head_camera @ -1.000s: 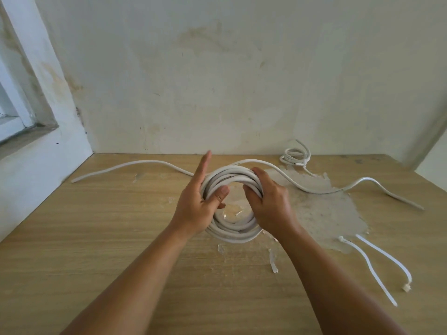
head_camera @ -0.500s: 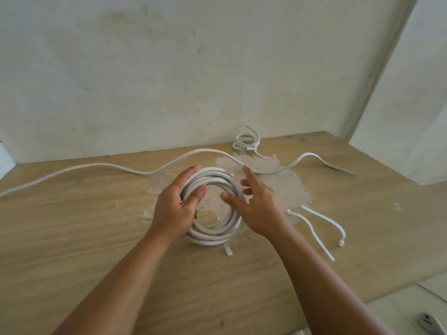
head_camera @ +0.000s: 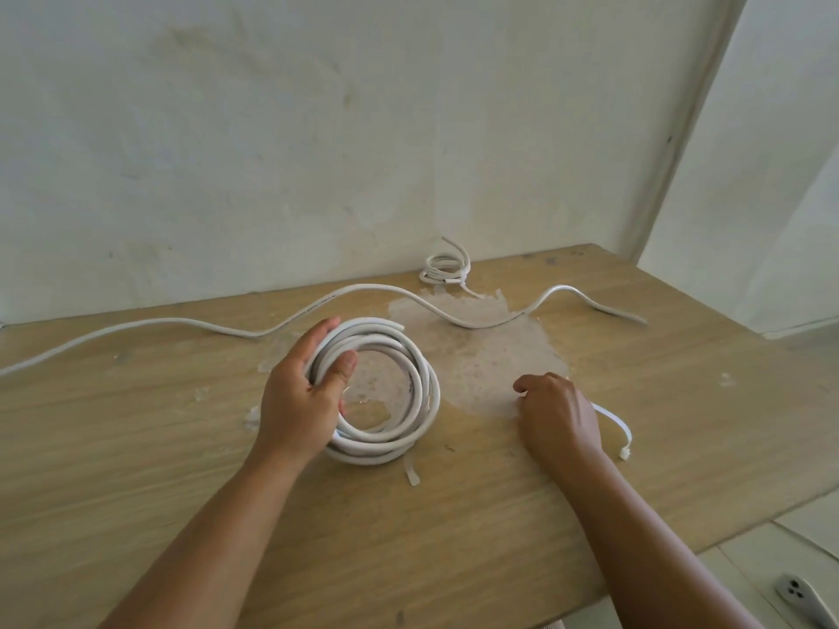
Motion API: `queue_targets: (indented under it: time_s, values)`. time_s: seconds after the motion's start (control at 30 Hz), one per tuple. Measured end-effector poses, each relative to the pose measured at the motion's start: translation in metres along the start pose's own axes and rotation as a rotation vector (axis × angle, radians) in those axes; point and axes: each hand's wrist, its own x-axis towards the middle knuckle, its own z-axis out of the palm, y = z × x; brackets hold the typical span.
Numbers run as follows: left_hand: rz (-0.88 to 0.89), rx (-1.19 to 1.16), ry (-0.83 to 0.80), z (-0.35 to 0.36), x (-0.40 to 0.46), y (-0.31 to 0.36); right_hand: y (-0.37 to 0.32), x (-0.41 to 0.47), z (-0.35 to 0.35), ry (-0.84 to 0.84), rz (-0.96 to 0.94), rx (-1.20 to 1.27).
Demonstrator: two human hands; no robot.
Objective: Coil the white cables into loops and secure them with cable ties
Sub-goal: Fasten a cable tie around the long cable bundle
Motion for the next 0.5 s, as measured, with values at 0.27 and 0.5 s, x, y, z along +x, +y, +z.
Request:
queue_targets:
  time_s: [0.27,0.5]
  values:
    - [-0.052,-0.009,0.087,-0.022,-0.001,-0.008,-0.071,0.001,-0.01,0.054,-0.022,0.644]
    - [-0.054,0.033,0.186,-0.047,0.004,-0.024,-0.143,-0.011,-0.007,-0.004,-0.062,1.076]
